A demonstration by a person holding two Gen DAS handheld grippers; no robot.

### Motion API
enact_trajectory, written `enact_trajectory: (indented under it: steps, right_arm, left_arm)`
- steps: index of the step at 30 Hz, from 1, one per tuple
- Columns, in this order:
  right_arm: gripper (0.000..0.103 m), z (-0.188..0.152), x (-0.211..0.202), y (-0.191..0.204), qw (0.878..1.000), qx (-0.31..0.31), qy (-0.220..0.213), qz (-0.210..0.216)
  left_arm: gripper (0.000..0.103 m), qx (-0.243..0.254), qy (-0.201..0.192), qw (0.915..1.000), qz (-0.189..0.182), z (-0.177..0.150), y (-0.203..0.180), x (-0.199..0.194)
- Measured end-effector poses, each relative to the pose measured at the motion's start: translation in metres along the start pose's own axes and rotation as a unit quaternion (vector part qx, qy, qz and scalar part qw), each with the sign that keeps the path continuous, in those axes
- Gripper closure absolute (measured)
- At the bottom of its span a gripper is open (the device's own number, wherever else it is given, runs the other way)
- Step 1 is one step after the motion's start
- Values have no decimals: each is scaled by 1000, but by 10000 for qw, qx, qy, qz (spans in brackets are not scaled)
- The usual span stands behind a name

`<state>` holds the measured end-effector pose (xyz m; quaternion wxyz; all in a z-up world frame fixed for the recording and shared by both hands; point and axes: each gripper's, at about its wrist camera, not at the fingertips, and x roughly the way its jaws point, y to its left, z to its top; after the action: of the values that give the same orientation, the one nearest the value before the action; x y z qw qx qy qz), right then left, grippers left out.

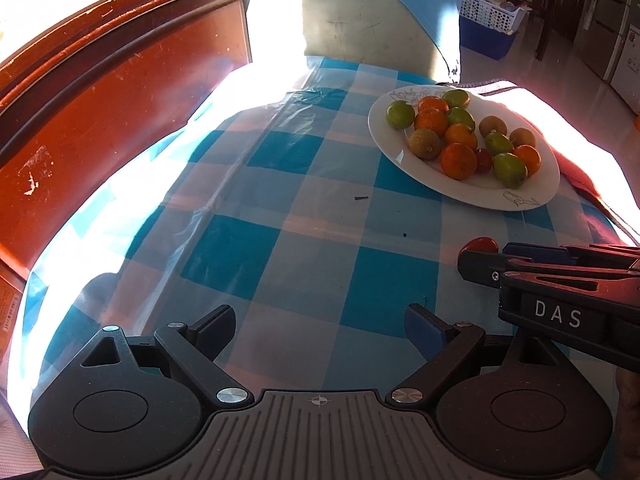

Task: Organize fruits
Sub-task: 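Grasp the red tomato with the right tool, then carry the tomato onto the plate and open the right tool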

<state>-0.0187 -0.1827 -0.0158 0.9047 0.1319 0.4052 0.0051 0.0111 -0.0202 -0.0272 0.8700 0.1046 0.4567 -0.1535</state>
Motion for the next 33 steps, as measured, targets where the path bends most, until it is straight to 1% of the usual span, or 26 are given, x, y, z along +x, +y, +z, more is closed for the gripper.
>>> enact_trajectory:
  steps: [5, 10, 14, 17, 20, 23, 26, 28, 33]
  right_arm:
    - [64, 1, 5, 4, 9998, -127, -47, -126]
    - [73, 0, 6, 5, 9995, -233, -98, -210]
    - [74, 1, 6, 4, 9996, -183, -121, -189]
    - [74, 3, 4, 1, 9996, -105, -184, -186]
    - [74, 10, -4, -5, 9994, 102, -322, -119]
    - [74, 20, -12, -11, 9982, 260, -527, -72]
    - [74, 30, -15, -19, 9967, 502, -640, -35]
    - [74, 36, -16, -27, 9953, 672, -700, -59]
    - [74, 46, -10, -40, 9923, 924, -799, -188]
  left_arm:
    - [10, 20, 79, 9999, 87, 1, -1, 7]
    - [10, 45, 86, 9999, 122, 2, -4, 9]
    - [10, 42, 72, 9999, 118, 3, -5, 10]
    - [10, -14, -10, 10000, 50, 8, -7, 10]
    - [10, -142, -227, 9995, -161, 16, -7, 6]
    - [10, -247, -462, 9978, -405, 27, -9, 4]
    - [10, -308, -664, 9954, -611, 36, -14, 6]
    - [10, -298, -806, 9937, -722, 42, -20, 10]
    - [10, -240, -1014, 9894, -1007, 56, -30, 22]
